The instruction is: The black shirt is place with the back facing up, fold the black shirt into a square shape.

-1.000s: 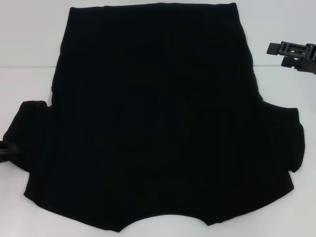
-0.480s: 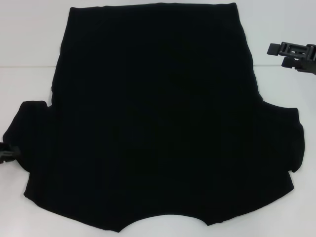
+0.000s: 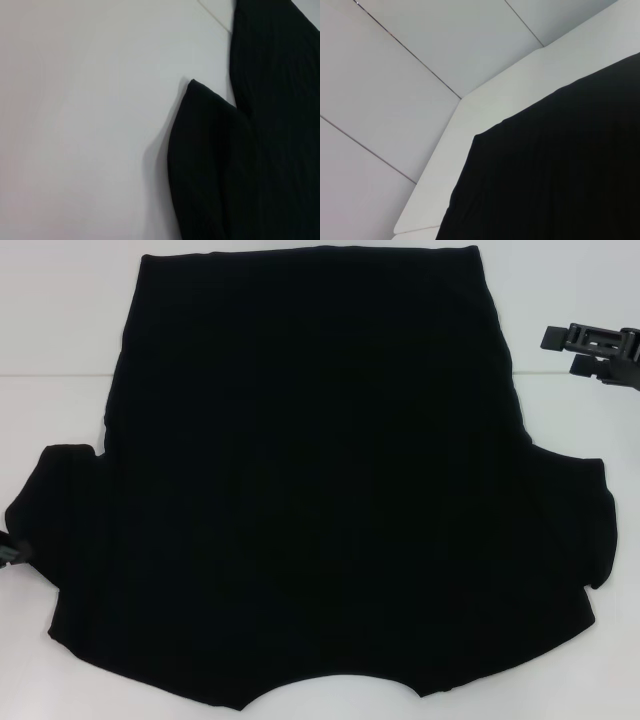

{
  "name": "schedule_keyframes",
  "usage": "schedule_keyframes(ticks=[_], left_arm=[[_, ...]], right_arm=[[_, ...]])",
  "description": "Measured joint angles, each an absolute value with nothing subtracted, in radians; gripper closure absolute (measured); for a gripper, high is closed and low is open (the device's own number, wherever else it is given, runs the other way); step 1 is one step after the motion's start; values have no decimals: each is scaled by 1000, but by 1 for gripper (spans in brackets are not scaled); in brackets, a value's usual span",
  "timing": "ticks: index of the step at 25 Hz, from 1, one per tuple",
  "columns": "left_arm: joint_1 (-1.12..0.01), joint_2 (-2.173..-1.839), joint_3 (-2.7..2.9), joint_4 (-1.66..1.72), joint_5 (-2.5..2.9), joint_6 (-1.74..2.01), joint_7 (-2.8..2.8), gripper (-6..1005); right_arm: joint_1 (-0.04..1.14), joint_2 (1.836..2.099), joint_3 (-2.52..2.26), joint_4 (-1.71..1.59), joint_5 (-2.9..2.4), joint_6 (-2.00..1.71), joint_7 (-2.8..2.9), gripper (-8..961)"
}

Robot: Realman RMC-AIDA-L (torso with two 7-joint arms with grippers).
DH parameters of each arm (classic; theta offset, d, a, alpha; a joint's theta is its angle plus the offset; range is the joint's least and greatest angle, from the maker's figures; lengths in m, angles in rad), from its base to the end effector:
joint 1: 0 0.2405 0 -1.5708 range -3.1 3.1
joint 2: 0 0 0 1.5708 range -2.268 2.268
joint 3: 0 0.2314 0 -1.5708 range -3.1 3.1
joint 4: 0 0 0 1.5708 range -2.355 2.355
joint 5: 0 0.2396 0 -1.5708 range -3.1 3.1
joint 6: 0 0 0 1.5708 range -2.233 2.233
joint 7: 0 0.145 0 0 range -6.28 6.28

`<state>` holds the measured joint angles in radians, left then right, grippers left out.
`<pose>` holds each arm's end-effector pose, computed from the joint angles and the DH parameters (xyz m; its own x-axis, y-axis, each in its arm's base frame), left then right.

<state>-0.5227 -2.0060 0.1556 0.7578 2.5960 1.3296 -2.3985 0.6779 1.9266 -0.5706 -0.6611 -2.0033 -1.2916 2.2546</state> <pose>-0.3918 0.3271 0.1044 -0.1121 0.7730 0.6245 0.9767 0.2015 -0.0741 0.2570 0.4308 0.1055 0.2196 -0.6872 -0.6925 -0.9474 -0.3195 0.0166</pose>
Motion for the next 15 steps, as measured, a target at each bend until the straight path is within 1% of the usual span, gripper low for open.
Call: schedule_keyframes(ticks=[2, 8, 15], left_arm=[[-519, -2006, 152, 767, 2591, 1335, -2396, 999], [-514, -2006, 138, 817, 2588, 1367, -2401, 1000], [-508, -1998, 101, 893, 2587, 1407, -2419, 999]], right_arm=[[679, 1927, -570, -661, -2003, -1292, 2255, 53], [680, 1927, -569, -661, -2002, -1291, 2255, 54], [679, 1927, -556, -661, -1999, -1291, 2255, 56]])
